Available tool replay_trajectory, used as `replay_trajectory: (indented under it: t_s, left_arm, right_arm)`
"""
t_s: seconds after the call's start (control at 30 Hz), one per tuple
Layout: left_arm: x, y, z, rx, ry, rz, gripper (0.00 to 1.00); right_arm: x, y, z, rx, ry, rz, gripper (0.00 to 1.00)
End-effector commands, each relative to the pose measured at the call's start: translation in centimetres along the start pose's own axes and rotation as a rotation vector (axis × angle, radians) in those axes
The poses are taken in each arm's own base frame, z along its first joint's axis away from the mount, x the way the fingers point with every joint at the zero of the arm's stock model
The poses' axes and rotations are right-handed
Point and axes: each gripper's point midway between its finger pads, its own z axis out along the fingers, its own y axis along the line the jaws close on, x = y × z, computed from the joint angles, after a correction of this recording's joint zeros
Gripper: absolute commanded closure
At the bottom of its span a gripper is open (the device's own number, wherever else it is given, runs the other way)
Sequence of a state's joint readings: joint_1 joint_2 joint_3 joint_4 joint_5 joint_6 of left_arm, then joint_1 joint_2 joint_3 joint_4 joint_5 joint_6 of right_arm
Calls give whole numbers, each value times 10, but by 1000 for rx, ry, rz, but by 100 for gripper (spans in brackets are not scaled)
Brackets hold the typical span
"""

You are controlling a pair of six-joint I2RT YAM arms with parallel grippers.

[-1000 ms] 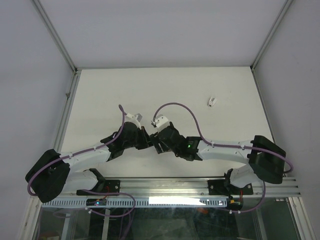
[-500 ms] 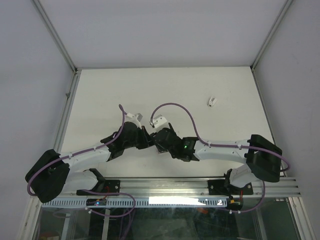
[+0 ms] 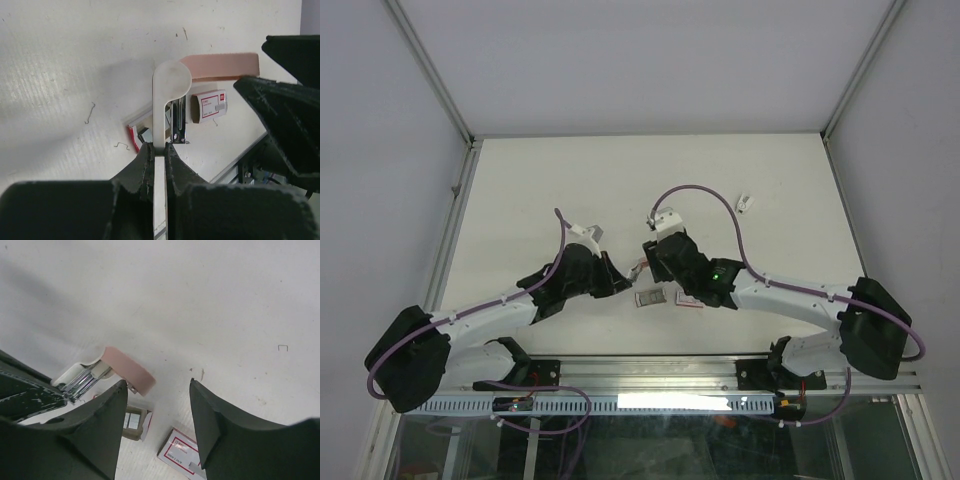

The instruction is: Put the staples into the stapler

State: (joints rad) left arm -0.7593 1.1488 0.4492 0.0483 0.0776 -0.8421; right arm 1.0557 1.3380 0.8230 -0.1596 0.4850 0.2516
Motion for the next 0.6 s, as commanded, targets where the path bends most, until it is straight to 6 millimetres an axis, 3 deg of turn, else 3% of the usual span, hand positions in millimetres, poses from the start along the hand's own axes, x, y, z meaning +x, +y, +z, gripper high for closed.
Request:
replay_trajectory:
  t_s: [0.0,0.4,0.57]
  left_arm:
    - [-6,-14,-7,50,-17,48,100]
    - [2,-40,-28,212,27,194,100]
    - [-6,-28,-25,137,-8,127,100]
  right_arm:
    - [-15,-8,-3,-18,-49,34,45]
    - [-19,-12,2,-236,-42,184,45]
    - [-23,-9,-8,-344,-50,227,43]
